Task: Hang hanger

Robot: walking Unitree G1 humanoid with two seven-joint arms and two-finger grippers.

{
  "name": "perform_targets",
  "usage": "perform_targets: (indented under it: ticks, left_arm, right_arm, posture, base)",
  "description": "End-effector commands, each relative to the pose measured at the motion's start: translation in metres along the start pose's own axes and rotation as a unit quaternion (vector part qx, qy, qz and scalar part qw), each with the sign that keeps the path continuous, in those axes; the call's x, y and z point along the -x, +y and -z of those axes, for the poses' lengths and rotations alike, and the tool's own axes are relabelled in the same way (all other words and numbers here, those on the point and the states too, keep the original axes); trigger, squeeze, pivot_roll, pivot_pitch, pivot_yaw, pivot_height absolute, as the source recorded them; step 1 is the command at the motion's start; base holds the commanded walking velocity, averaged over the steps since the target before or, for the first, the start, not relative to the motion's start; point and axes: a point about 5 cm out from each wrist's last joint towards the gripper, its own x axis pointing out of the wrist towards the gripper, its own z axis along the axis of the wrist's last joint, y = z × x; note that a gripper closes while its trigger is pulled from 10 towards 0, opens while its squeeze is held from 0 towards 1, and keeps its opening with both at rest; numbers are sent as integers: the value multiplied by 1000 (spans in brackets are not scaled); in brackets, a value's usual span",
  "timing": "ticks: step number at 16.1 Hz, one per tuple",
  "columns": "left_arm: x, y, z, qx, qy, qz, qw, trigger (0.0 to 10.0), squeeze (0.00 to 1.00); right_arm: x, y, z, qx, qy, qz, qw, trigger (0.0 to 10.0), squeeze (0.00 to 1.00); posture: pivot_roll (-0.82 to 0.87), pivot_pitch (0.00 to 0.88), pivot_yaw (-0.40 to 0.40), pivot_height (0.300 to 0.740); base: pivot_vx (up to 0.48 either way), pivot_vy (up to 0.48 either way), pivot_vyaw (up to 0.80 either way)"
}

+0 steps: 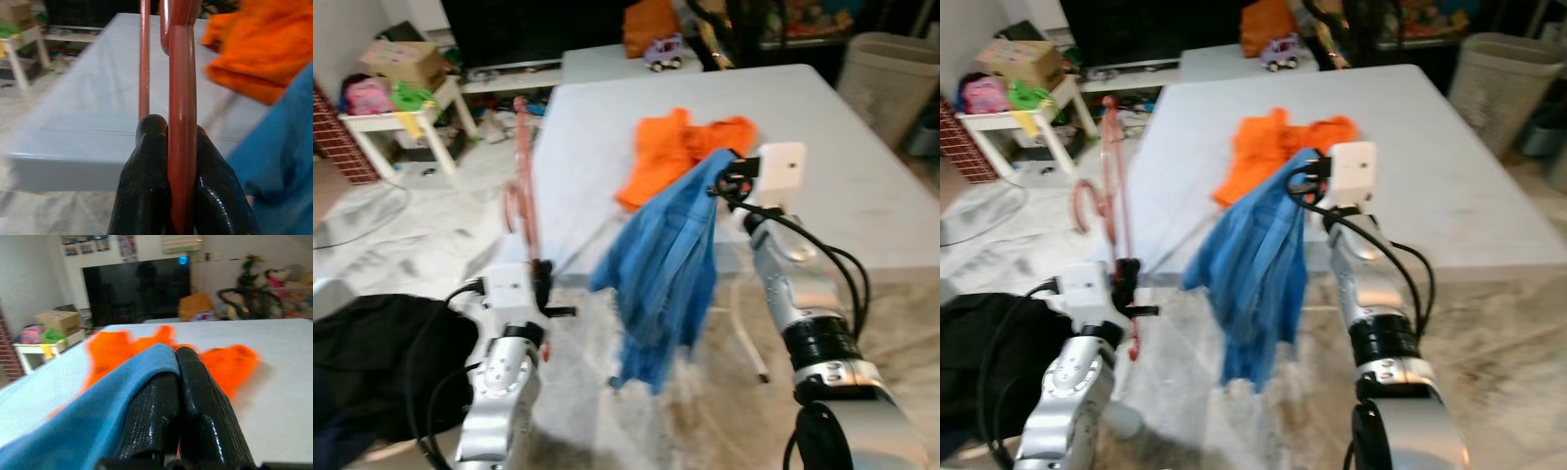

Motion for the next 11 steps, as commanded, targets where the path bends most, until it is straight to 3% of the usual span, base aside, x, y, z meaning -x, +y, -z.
perform_targets:
  ticks: [1,2,11]
  left_arm:
    - [0,3,-3,3,-3,-5,1000,10000,0]
    - [0,5,-3,5,-5,-9,1000,10000,0]
    - [2,14,-6,47,-18,-22,999,10000,0]
  right_arm:
    - [-2,5,-12,-2,-26,-9,1000,10000,0]
    - [-1,6,-12,-3,-27,-11,1000,10000,0]
    - [9,15,-1,-10,-16,-31,999,10000,0]
  posture:
    - [-54,0,76,740]
    - [-50,0,73,740]
    - [-56,0,74,740]
  base:
    - [0,-458,0]
    - [0,-461,0]
    - [0,0,0]
